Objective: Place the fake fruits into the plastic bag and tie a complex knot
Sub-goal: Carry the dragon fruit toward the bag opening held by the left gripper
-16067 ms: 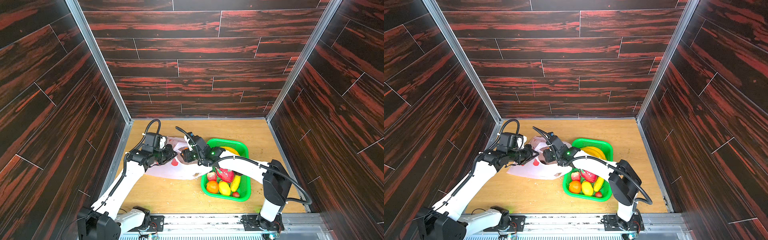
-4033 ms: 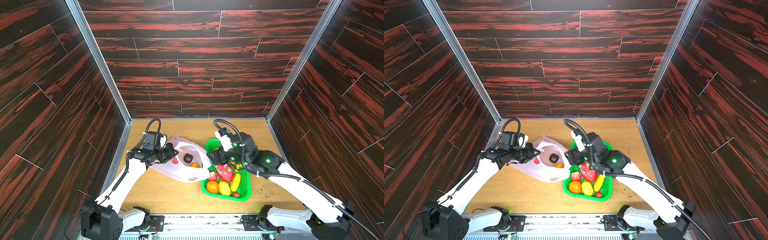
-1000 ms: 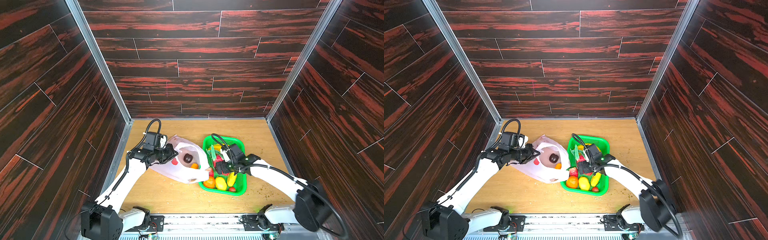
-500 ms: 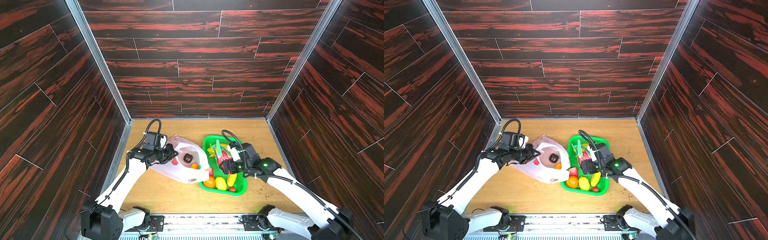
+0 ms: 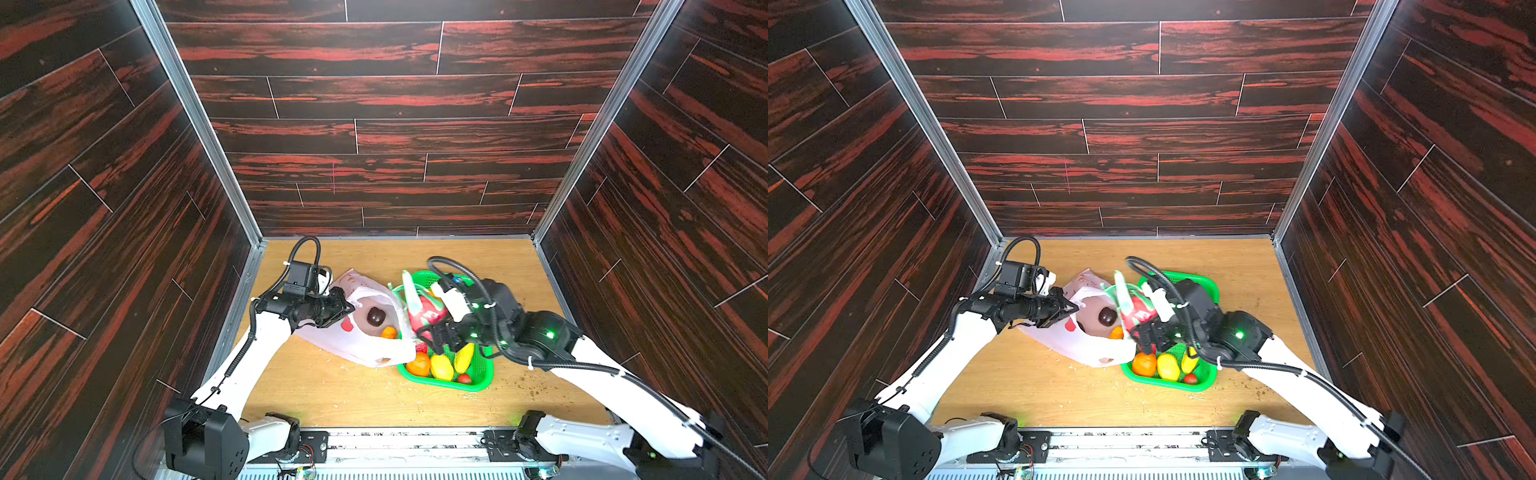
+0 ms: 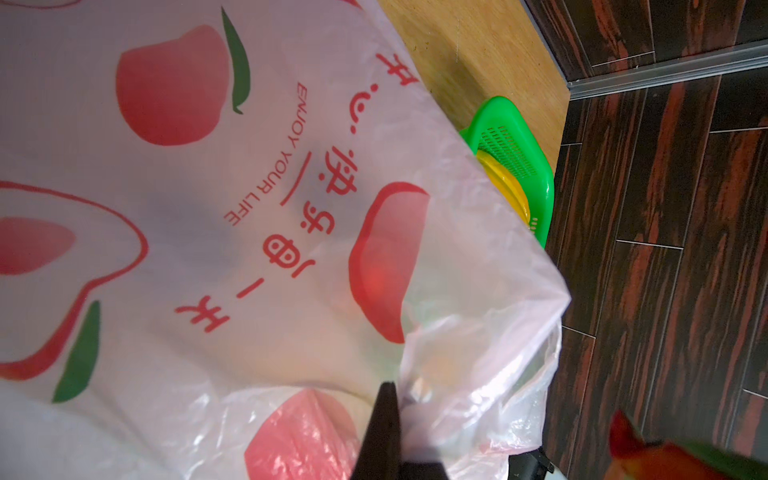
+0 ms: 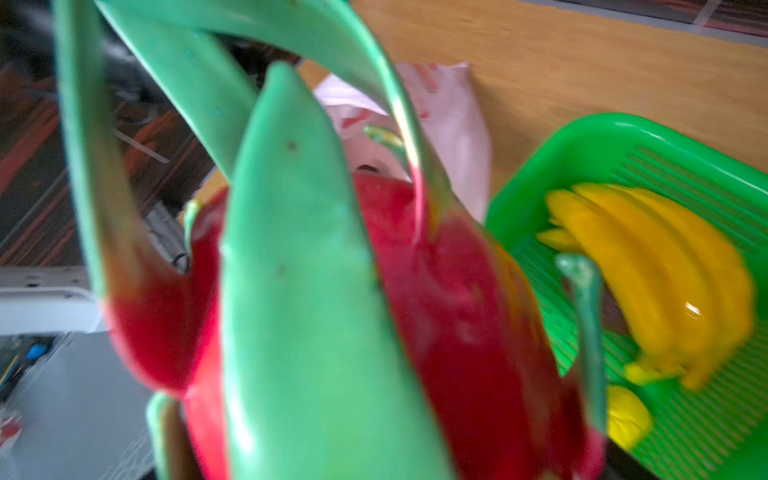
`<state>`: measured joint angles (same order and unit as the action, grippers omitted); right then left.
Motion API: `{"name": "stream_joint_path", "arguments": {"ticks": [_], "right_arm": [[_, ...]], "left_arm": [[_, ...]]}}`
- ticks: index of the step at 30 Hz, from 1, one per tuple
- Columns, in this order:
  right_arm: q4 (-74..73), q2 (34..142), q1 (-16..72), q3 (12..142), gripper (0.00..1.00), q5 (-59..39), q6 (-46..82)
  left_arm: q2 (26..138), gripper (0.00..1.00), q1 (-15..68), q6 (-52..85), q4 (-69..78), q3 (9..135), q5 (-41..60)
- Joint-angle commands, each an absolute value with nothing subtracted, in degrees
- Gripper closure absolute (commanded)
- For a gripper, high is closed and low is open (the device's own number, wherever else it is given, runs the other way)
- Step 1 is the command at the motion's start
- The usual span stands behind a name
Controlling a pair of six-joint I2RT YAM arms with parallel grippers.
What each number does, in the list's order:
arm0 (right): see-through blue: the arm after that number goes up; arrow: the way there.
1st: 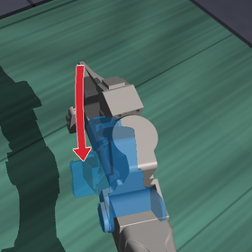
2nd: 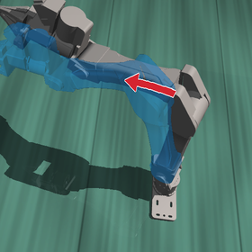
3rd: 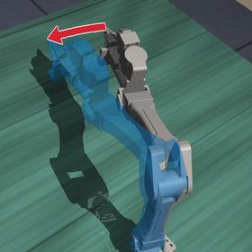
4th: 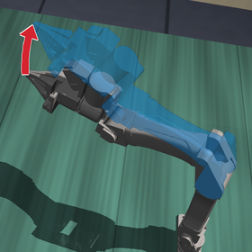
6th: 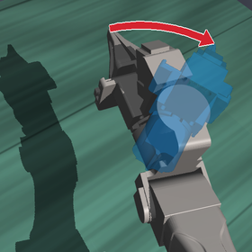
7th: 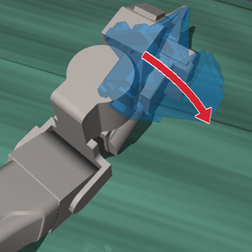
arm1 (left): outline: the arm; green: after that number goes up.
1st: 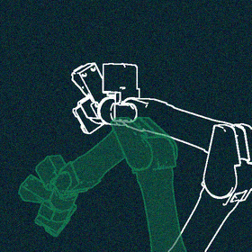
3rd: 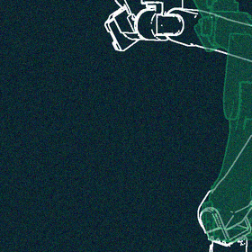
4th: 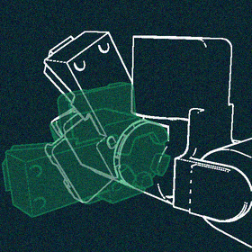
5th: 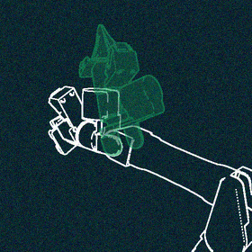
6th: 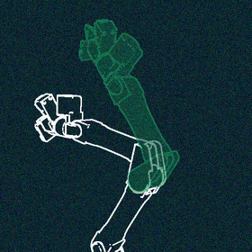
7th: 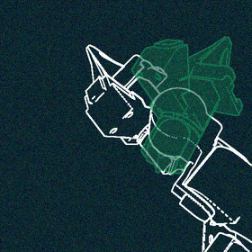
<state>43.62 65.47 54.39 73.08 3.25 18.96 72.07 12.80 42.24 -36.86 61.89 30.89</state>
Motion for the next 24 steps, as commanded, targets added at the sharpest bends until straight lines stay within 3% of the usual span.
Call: {"name": "stream_joint_path", "arguments": {"ticks": [1,24], "right_arm": [[40.07,68.77,56.88,75.26,0.33,0.07,19.43],[38.7,82.3,57.4,68.21,0.33,-9.09,25.69]], "left_arm": [[71.54,1.0,12.4,40.97,-38.75,64.2,32.01],[70.41,1.0,12.48,36.65,-40.79,62.32,32.11]]}}
